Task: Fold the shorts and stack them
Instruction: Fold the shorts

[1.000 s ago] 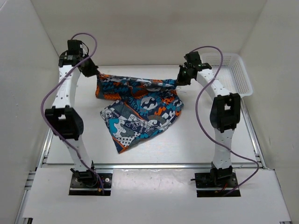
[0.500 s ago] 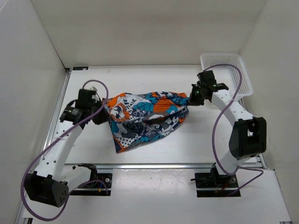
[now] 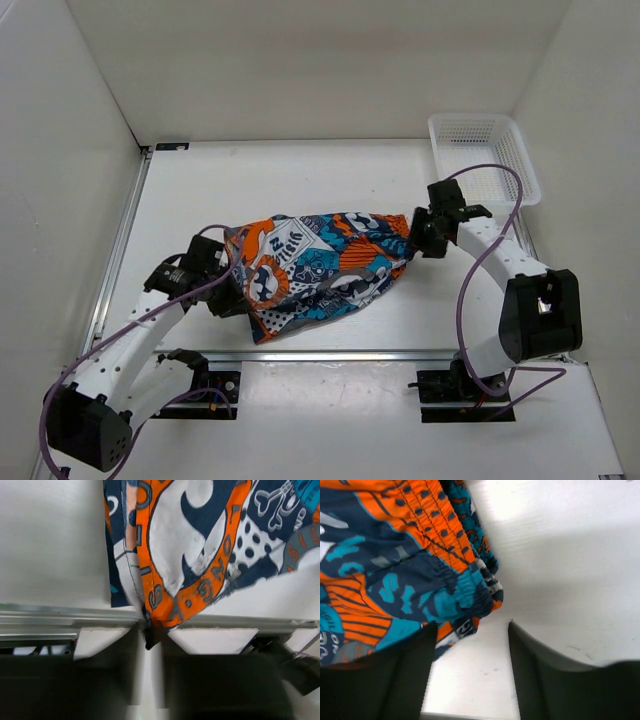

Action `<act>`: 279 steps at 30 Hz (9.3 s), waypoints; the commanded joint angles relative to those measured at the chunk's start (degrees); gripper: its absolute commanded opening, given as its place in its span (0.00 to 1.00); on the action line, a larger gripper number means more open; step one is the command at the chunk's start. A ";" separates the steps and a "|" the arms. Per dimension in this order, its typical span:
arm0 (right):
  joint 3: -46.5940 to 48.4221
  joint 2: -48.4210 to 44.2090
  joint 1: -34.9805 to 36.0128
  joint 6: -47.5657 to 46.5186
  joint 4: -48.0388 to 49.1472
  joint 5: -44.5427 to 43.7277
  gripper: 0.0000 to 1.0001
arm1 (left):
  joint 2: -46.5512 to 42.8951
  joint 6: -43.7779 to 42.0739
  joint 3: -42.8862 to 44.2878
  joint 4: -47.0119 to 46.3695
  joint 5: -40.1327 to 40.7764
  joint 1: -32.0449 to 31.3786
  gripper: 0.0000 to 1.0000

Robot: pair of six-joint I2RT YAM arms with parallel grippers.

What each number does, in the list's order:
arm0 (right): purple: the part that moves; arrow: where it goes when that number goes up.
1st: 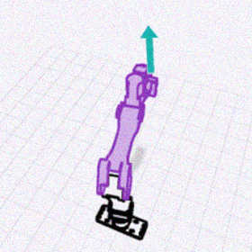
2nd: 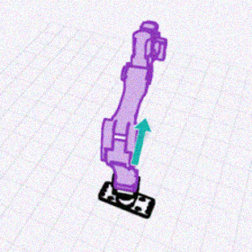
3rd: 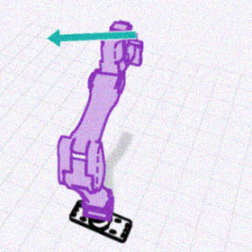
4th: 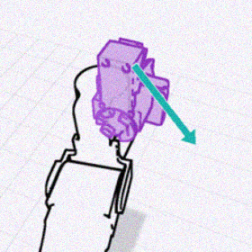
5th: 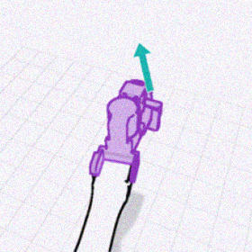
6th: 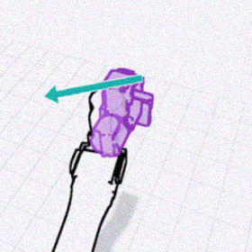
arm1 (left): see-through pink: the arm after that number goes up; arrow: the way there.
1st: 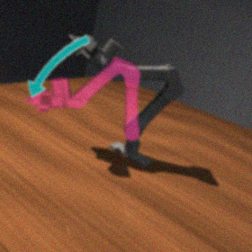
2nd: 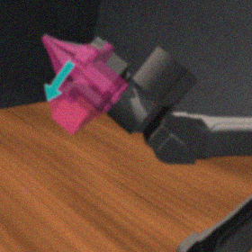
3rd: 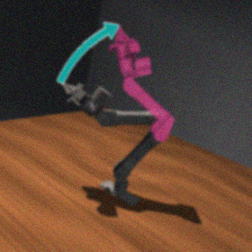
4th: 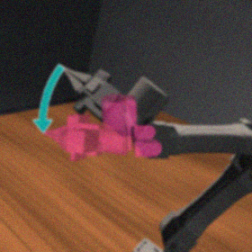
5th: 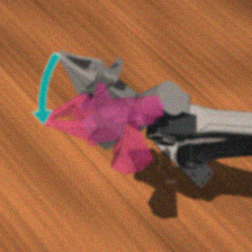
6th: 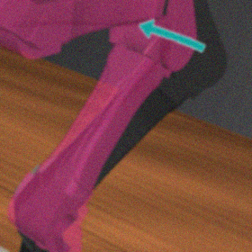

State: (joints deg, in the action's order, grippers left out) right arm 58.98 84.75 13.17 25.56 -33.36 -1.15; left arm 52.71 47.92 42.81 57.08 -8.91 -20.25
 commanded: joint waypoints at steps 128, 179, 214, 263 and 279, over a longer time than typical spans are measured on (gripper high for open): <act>-5.18 -16.63 -0.95 15.31 -3.81 -7.47 0.00 | 17.62 -14.00 16.72 0.58 -4.18 9.27 0.10; -1.24 6.05 -2.62 3.97 6.30 0.81 0.00 | 55.22 -11.45 24.87 -14.19 -0.23 12.17 0.26; 55.86 31.50 42.37 1.77 -16.91 -26.01 0.00 | 58.47 -8.55 29.88 -14.72 -0.23 6.89 0.24; 11.52 4.03 28.40 9.51 -6.01 -9.49 0.20 | 63.56 -23.49 49.04 -4.96 1.61 3.81 0.11; 18.89 -10.12 24.54 11.70 -21.55 -31.51 1.00 | 48.22 -28.67 62.84 6.64 2.39 2.76 0.45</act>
State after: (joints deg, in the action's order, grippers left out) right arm 75.18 78.41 39.20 35.83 -48.77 -22.65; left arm 113.10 20.93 102.19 60.12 -8.01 -17.82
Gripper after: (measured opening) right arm 0.998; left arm 0.444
